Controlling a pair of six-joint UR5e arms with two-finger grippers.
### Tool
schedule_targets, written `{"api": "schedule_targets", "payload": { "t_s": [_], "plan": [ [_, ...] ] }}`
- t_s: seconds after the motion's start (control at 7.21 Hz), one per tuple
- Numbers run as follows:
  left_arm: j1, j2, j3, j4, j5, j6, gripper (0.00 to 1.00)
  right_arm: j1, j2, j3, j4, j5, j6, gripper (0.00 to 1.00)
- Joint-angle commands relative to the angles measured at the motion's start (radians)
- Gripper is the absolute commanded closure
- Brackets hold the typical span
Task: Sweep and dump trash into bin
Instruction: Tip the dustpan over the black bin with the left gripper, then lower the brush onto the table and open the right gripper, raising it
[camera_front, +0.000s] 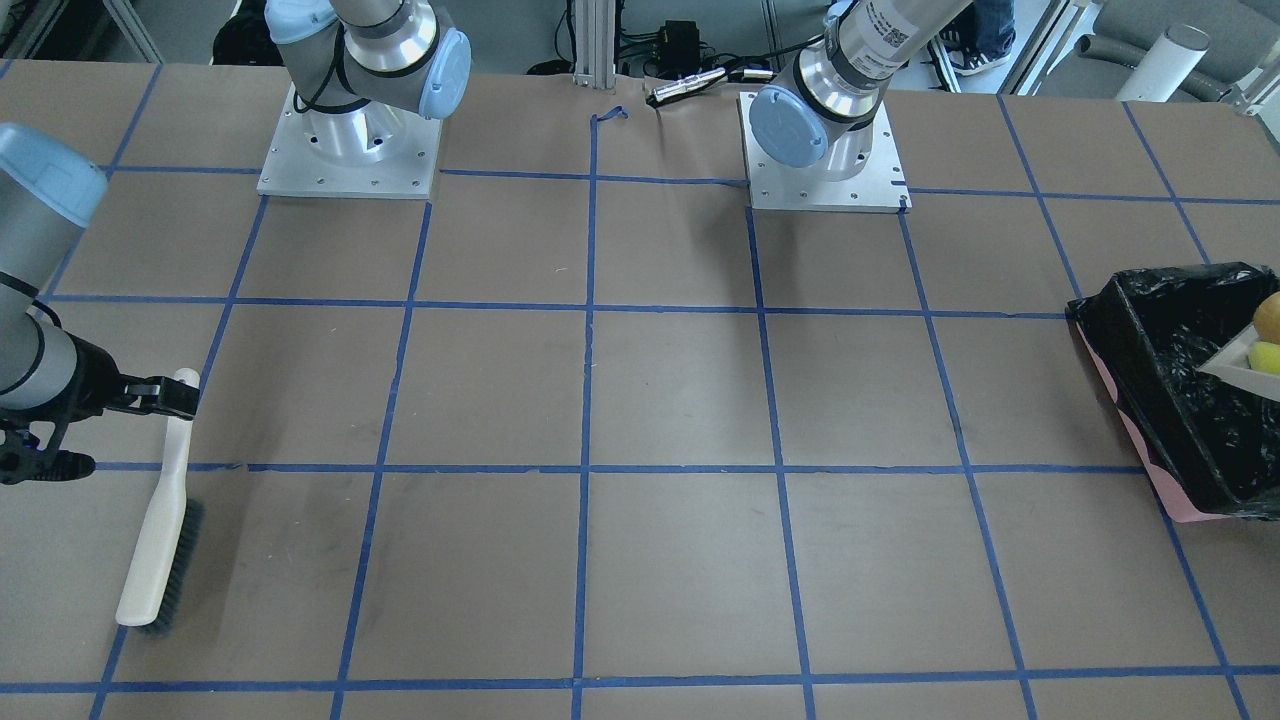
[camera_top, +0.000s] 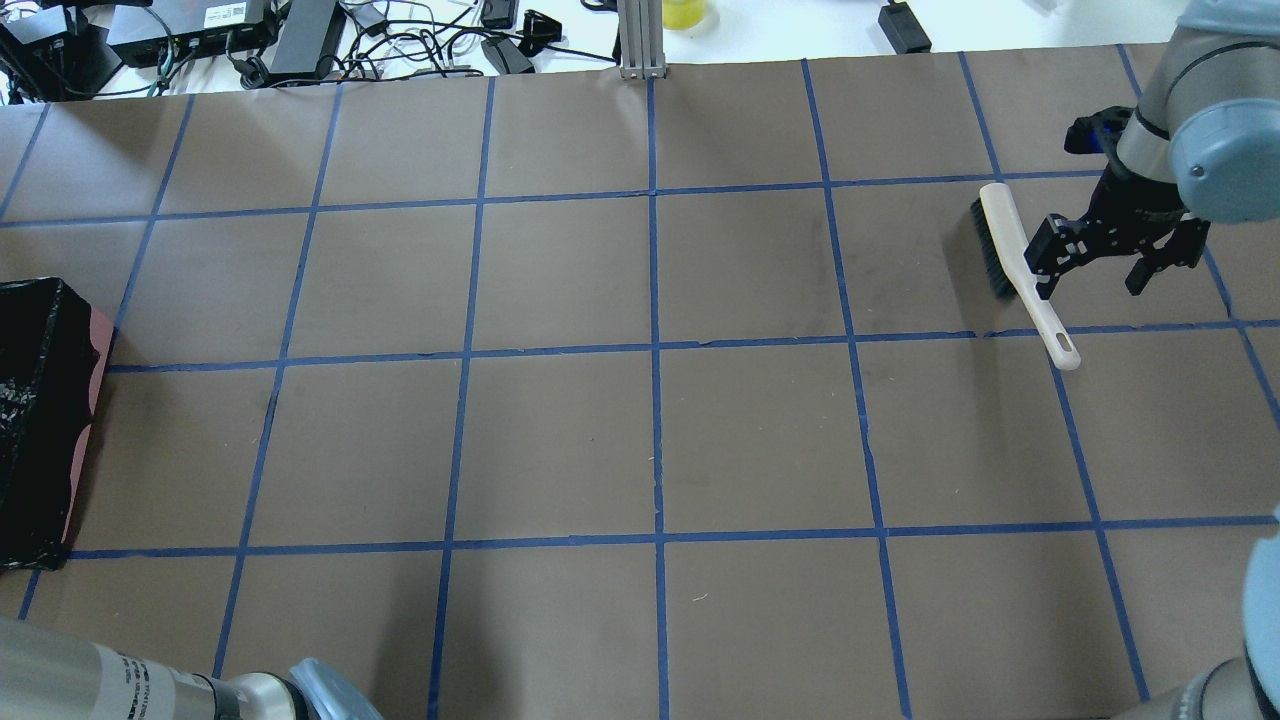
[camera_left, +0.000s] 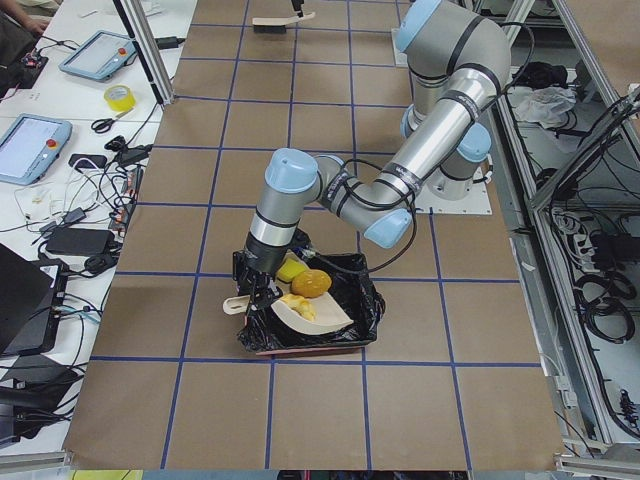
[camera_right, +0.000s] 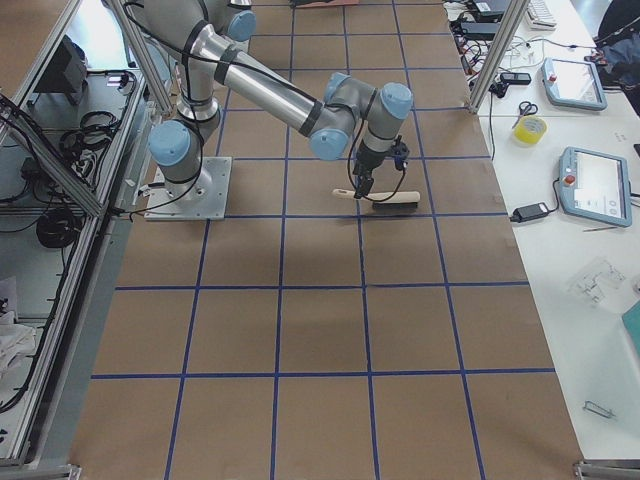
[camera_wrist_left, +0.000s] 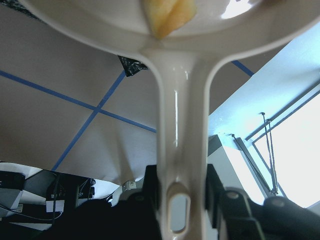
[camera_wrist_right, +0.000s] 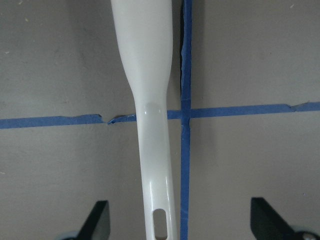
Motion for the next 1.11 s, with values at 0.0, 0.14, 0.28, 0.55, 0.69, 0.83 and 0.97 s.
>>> {"api": "schedule_targets", "payload": {
  "t_s": [0.0,0.14,0.28,0.55,0.69,0.83,0.97],
  "plan": [
    [0.001,0.035,-0.098,0.159,-0.008,0.009,0.95,0.003,-0.12,-0.065,0.089,0.046,0.008,0.0],
    [0.002,0.053,-0.143,0.204,-0.007,0.009,0.96,0.003,-0.148,-0.127,0.175,0.046,0.011,0.0],
    [0.005,0.068,-0.175,0.24,-0.007,0.014,0.96,0.004,-0.165,-0.194,0.214,0.047,0.011,0.0],
    [0.011,0.078,-0.189,0.249,-0.008,0.037,0.98,0.009,-0.168,-0.299,0.316,0.063,0.032,0.0],
    [0.01,0.081,-0.178,0.249,-0.011,0.037,1.0,0.021,-0.168,-0.308,0.321,0.073,0.037,0.0],
    [0.007,0.081,-0.177,0.243,-0.011,0.037,1.0,0.052,-0.169,-0.31,0.323,0.078,0.07,0.0],
    [0.001,0.084,-0.168,0.229,-0.01,0.044,1.0,0.128,-0.169,-0.31,0.323,0.078,0.183,0.0]
  ]
}}
